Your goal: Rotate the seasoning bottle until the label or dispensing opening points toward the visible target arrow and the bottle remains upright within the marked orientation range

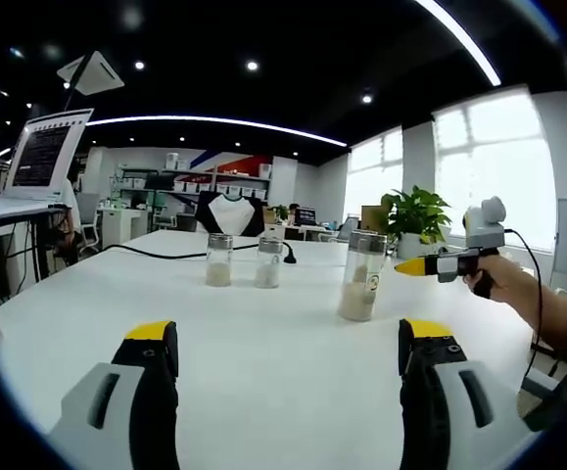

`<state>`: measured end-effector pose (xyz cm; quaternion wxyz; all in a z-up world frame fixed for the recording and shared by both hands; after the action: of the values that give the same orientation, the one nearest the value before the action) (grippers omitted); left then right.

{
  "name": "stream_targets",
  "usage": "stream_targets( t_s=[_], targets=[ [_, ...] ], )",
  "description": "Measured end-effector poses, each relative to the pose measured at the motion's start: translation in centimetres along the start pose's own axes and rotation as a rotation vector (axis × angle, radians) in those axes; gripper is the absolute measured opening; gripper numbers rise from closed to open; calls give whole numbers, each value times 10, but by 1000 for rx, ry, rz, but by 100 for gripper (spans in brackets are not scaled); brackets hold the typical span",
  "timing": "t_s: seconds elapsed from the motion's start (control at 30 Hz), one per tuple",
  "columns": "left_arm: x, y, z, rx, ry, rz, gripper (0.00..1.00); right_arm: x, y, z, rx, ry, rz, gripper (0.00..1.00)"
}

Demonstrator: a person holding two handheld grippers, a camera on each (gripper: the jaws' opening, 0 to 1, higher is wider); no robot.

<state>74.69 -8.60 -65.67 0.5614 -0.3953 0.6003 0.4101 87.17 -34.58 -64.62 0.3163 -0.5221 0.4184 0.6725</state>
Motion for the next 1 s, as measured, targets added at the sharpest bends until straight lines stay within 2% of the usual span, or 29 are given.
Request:
stream_targets(
  t_s=[0.33,0.63,1.0],
  targets=[
    [-1,-1,-4,10,-3,0,98,0,-23,-23,44,4,-7,53],
    [-1,-4,-6,18,-5,2,98,-10,-51,-41,58,-13,-38,53],
    [-1,-12,-12,54,-11,5,98,-27,-79,-53,83,11,-75,53]
  ],
)
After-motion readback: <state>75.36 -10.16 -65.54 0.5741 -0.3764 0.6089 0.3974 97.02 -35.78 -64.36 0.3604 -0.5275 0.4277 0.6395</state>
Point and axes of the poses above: the point that each gripper's makers call its tool centre point, and the gripper's own axes: y roughly backward along the fingers, z roughly to its left, x roughly out of its underside, the point moved 2 cm from there along y, roughly backward along the fingers, and after that the axes turned 5 degrees about -y, right-handed, at the moved point
